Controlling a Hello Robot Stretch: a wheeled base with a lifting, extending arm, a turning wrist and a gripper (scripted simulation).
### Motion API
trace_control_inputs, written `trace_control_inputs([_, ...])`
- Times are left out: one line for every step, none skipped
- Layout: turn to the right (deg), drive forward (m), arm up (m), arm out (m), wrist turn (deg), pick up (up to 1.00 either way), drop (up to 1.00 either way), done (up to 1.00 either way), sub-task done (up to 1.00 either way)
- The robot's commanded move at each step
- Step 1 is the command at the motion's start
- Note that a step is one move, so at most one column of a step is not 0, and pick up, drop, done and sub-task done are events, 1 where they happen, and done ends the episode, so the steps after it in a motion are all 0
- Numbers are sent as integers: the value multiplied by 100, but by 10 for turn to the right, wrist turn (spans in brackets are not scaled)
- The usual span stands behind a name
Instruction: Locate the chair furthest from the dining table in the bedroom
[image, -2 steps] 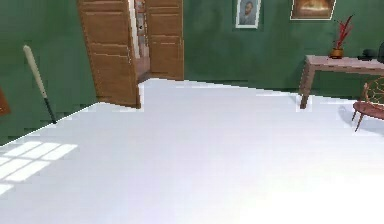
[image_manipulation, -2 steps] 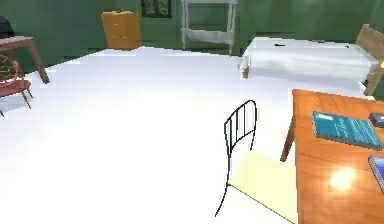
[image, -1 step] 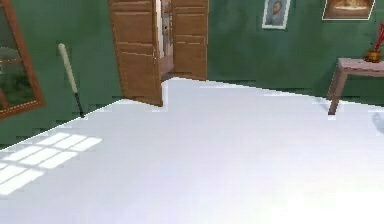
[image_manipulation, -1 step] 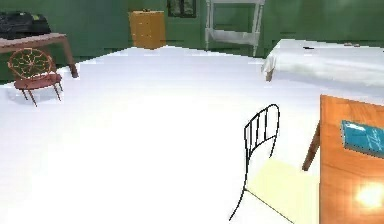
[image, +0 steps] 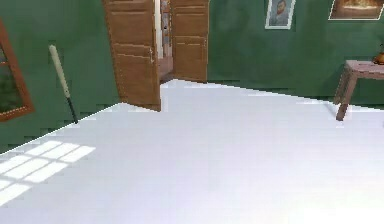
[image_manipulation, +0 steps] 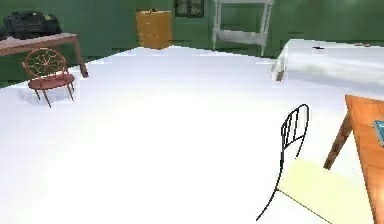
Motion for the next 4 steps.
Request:
trace_control_inputs([450, 0, 0, 0, 0, 0, 0, 0, 0])
trace_control_inputs([60, 0, 0, 0, 0, 0, 0, 0, 0])
trace_control_inputs([0, 100, 0, 0, 0, 0, 0, 0, 0])
trace_control_inputs([0, 100, 0, 0, 0, 0, 0, 0, 0])
